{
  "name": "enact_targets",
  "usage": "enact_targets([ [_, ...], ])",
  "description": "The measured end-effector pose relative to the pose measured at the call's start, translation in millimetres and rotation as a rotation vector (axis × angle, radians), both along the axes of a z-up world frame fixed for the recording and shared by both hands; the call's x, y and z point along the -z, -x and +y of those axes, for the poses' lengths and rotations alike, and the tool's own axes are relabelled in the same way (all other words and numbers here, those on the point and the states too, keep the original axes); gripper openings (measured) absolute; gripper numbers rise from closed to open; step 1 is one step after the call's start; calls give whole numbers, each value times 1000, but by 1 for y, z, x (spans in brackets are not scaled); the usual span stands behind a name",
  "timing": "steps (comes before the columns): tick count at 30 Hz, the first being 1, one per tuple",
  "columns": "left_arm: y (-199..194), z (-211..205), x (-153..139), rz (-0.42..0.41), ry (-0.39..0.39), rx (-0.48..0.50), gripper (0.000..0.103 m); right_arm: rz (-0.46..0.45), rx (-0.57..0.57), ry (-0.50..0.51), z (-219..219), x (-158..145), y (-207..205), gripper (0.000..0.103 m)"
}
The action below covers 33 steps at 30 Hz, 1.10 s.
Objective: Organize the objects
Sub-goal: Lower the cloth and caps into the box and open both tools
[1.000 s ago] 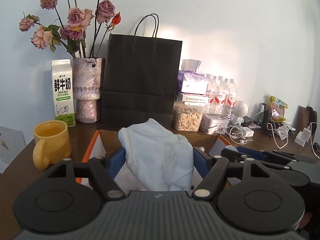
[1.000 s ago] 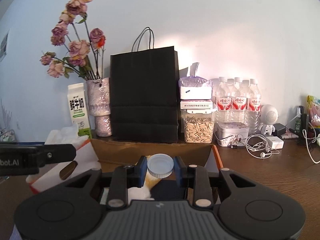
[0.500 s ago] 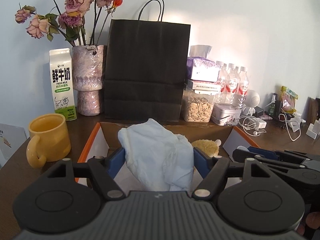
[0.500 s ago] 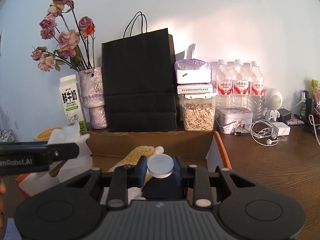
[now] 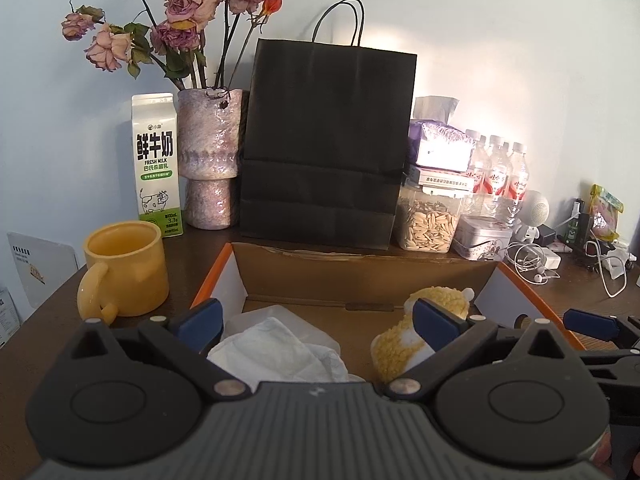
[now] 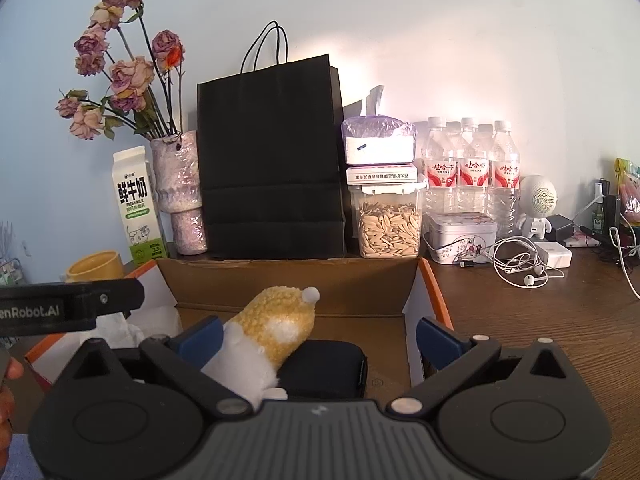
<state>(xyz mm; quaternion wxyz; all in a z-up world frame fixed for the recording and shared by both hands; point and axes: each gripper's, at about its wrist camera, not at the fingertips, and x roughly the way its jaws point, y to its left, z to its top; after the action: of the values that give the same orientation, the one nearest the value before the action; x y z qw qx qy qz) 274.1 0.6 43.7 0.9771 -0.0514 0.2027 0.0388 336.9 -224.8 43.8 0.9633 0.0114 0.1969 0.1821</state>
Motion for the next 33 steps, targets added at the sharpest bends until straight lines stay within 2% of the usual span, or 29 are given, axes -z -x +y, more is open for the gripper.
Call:
enact_targets([
  [14, 16, 1, -9, -24, 14, 14, 103, -28, -1, 21, -1, -5, 16, 103],
  [33, 79, 4, -11, -57, 13, 37, 103, -78, -59, 57, -19, -1, 82, 103],
])
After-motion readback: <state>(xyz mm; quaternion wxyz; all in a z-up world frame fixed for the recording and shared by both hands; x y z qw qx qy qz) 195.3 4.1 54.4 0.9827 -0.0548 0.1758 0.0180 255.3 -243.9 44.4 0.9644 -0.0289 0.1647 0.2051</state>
